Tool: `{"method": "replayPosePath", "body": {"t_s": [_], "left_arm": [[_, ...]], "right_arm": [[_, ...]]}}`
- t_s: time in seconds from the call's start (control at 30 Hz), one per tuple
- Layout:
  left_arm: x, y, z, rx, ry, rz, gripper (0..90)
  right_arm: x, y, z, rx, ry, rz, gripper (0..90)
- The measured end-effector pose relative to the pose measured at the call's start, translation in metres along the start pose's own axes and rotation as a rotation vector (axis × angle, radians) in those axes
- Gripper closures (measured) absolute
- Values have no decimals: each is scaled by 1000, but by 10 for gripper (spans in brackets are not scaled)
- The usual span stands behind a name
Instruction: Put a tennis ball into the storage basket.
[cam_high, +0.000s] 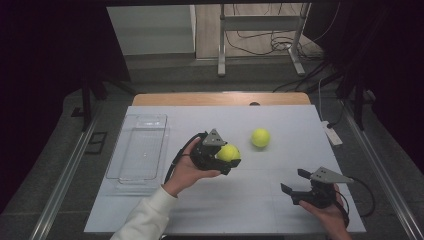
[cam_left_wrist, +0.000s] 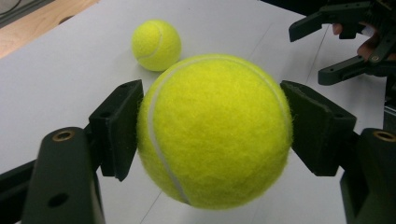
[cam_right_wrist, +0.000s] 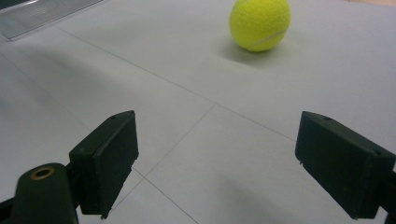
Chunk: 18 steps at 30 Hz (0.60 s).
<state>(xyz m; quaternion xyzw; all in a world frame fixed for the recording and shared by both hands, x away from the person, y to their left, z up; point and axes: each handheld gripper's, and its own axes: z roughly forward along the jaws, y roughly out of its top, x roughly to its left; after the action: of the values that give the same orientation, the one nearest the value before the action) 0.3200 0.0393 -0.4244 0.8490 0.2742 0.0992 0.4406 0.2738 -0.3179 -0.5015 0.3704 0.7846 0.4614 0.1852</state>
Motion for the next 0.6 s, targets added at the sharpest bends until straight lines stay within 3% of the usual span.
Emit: {"method": "replayPosePath", "body": {"t_s": [0.6], "left_arm": [[11,0,-15,-53,28,-28,266]], "right_arm": [[2,1,1,2,3,-9,138]]}}
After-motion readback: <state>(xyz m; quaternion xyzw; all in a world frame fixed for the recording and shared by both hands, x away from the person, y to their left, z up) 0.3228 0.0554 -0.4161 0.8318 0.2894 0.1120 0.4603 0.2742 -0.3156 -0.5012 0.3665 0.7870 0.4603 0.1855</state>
